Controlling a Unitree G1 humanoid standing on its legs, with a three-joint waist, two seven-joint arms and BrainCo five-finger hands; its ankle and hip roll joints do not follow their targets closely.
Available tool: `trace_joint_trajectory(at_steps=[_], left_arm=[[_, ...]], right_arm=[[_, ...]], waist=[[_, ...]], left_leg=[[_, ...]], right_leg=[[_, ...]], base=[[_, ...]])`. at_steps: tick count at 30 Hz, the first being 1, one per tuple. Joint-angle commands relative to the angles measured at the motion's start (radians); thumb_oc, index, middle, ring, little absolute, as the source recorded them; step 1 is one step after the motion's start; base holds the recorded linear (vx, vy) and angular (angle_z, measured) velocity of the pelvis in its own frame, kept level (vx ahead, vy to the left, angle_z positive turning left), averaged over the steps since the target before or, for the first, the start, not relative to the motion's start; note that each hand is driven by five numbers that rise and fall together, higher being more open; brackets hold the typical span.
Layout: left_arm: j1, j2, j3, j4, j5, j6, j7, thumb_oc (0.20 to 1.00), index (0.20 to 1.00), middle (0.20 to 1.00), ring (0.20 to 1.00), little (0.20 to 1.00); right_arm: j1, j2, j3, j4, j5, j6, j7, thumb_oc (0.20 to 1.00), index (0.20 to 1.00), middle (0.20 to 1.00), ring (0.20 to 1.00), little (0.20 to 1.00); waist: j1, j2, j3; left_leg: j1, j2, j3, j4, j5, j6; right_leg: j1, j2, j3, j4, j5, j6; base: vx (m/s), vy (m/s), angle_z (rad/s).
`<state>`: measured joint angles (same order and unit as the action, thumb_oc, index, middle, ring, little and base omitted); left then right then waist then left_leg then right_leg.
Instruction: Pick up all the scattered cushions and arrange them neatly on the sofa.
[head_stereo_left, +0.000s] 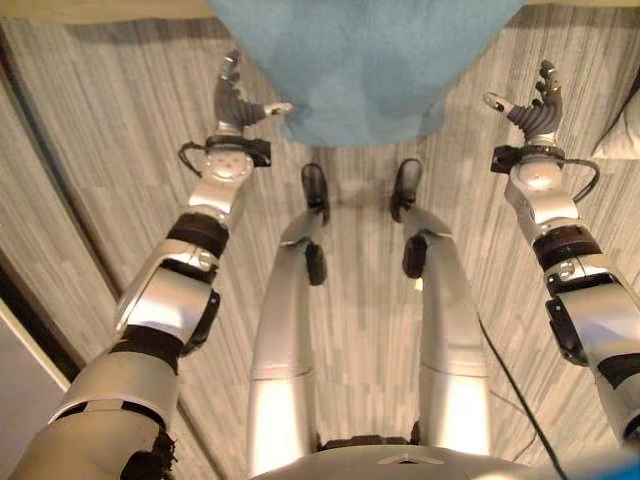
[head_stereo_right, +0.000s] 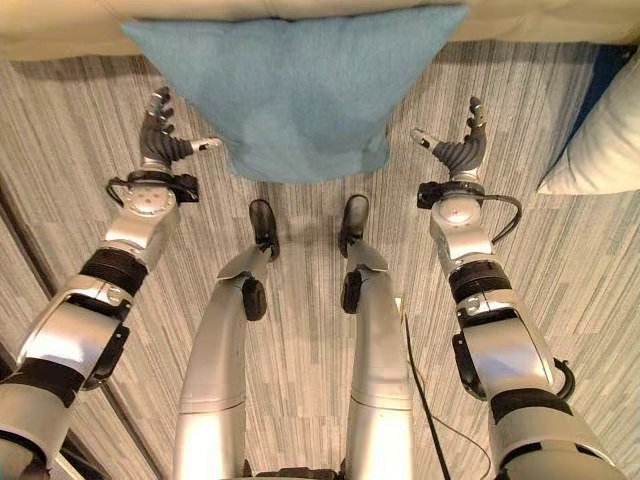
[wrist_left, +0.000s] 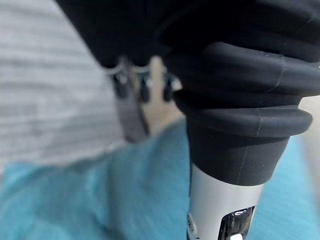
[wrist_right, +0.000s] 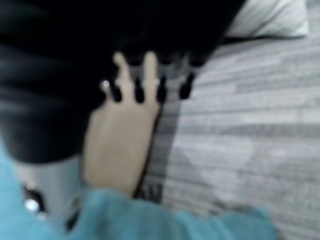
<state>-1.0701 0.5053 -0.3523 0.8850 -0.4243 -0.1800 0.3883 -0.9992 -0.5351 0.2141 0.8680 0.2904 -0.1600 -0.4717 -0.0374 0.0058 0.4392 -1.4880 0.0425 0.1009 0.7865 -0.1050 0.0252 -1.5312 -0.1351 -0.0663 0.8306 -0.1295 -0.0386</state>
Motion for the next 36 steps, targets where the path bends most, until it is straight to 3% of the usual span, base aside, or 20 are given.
trace_joint_trajectory(at_steps=[1, 18, 24, 30, 31, 32, 33, 36], left_arm=[[0.108, 0.005, 0.031, 0.019, -0.038, -0.038, 0.026, 1.000, 1.000, 1.000, 1.000, 1.000], [-0.119, -0.060, -0.065, -0.021, -0.131, -0.086, 0.032, 1.000, 1.000, 1.000, 1.000, 1.000], [-0.195, -0.150, -0.077, -0.018, -0.205, -0.106, 0.047, 1.000, 1.000, 1.000, 1.000, 1.000], [-0.242, -0.247, -0.067, -0.029, -0.300, -0.139, 0.062, 1.000, 1.000, 1.000, 1.000, 1.000], [-0.243, -0.246, -0.067, -0.029, -0.301, -0.139, 0.062, 1.000, 1.000, 1.000, 1.000, 1.000], [-0.245, -0.250, -0.072, -0.041, -0.300, -0.142, 0.055, 0.856, 0.856, 0.856, 0.856, 0.856], [-0.241, -0.247, -0.076, -0.052, -0.297, -0.144, 0.053, 0.200, 0.200, 0.200, 0.200, 0.200], [-0.229, -0.240, -0.066, -0.080, -0.304, -0.154, 0.051, 0.200, 0.200, 0.200, 0.200, 0.200]], right_arm=[[0.087, 0.015, 0.049, -0.048, 0.005, -0.052, -0.028, 1.000, 1.000, 1.000, 1.000, 1.000], [-0.179, 0.031, 0.177, 0.008, 0.061, -0.078, -0.019, 1.000, 1.000, 1.000, 1.000, 1.000], [-0.300, 0.110, 0.244, 0.036, 0.097, -0.073, -0.010, 1.000, 1.000, 1.000, 1.000, 1.000], [-0.369, 0.275, 0.255, 0.050, 0.205, -0.109, 0.006, 1.000, 1.000, 1.000, 1.000, 1.000], [-0.371, 0.275, 0.256, 0.052, 0.206, -0.110, 0.007, 0.479, 0.479, 0.479, 0.479, 0.479], [-0.378, 0.296, 0.267, 0.048, 0.220, -0.119, 0.017, 0.200, 0.200, 0.200, 0.200, 0.200], [-0.376, 0.305, 0.271, 0.042, 0.222, -0.125, 0.025, 0.200, 0.200, 0.200, 0.200, 0.200], [-0.373, 0.305, 0.272, 0.019, 0.211, -0.129, 0.027, 0.200, 0.200, 0.200, 0.200, 0.200]], waist=[[-0.016, 0.019, -0.139], [-0.004, 0.006, -0.098], [0.006, 0.004, -0.087], [0.015, 0.008, -0.099], [0.014, 0.008, -0.098], [0.016, 0.009, -0.104], [0.016, 0.009, -0.109], [0.017, 0.009, -0.123]], left_leg=[[-0.025, 0.012, -0.044, 0.043, -0.052, -0.010], [-0.082, 0.007, -0.055, 0.061, -0.033, -0.025], [-0.082, 0.009, -0.062, 0.064, -0.030, -0.030], [-0.082, 0.005, -0.071, 0.057, -0.024, -0.034], [-0.082, 0.005, -0.071, 0.056, -0.024, -0.034], [-0.082, 0.003, -0.072, 0.052, -0.022, -0.036], [-0.082, 0.001, -0.073, 0.049, -0.020, -0.036], [-0.082, 0.000, -0.076, 0.039, -0.017, -0.040]], right_leg=[[0.022, -0.013, 0.074, -0.003, 0.006, 0.104], [-0.039, -0.017, 0.081, 0.026, 0.021, 0.118], [-0.039, -0.018, 0.082, 0.027, 0.025, 0.119], [-0.039, -0.010, 0.076, 0.026, 0.028, 0.119], [-0.039, -0.010, 0.076, 0.026, 0.029, 0.119], [-0.039, -0.009, 0.073, 0.024, 0.030, 0.119], [-0.039, -0.008, 0.072, 0.023, 0.031, 0.119], [-0.033, -0.008, 0.064, 0.013, 0.033, 0.120]], base=[[0.06, -0.044, -0.06], [0.00, -0.019, -0.01], [0.00, -0.006, 0.00], [0.00, 0.000, 0.00], [0.00, 0.000, 0.00], [0.00, 0.000, 0.00], [0.00, 0.000, 0.00], [0.00, 0.000, 0.00]])
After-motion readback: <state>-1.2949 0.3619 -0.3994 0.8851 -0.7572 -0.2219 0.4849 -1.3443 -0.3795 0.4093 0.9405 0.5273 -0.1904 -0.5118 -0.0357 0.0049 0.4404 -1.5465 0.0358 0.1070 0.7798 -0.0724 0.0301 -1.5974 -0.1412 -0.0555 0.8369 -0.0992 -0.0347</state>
